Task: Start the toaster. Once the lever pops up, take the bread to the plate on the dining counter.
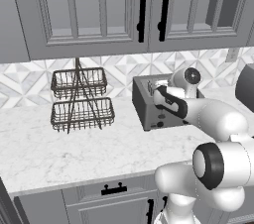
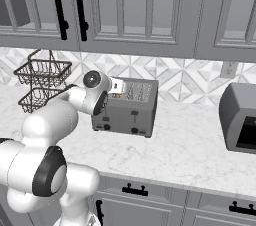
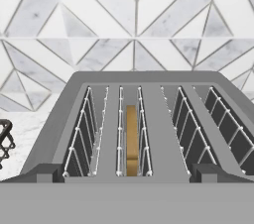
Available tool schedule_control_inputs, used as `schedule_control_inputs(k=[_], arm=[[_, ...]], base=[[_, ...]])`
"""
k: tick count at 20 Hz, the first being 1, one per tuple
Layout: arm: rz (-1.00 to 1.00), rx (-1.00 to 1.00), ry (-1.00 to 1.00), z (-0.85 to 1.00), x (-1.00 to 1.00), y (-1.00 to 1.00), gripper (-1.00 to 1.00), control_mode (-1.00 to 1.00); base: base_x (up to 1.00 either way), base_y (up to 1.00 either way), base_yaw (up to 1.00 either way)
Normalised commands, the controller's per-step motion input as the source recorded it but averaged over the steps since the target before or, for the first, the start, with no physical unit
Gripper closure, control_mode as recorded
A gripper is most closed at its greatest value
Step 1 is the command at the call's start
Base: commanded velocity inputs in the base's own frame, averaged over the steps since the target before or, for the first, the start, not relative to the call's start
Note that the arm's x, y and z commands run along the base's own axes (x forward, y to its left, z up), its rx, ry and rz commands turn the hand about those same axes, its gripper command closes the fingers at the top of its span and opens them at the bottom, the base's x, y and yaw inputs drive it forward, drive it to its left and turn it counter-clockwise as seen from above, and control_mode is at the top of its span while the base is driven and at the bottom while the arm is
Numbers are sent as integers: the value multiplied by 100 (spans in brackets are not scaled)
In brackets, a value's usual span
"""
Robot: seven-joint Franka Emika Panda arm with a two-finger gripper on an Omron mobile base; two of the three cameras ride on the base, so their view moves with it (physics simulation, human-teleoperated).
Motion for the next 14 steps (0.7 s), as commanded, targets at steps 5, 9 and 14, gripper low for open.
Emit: schedule_control_inputs(k=[5, 9, 14], arm=[[0, 0, 0, 0, 0, 0, -100, -100], [0, 0, 0, 0, 0, 0, -100, -100], [0, 0, 0, 0, 0, 0, -100, -100]], base=[[0, 0, 0], [0, 0, 0], [0, 0, 0]])
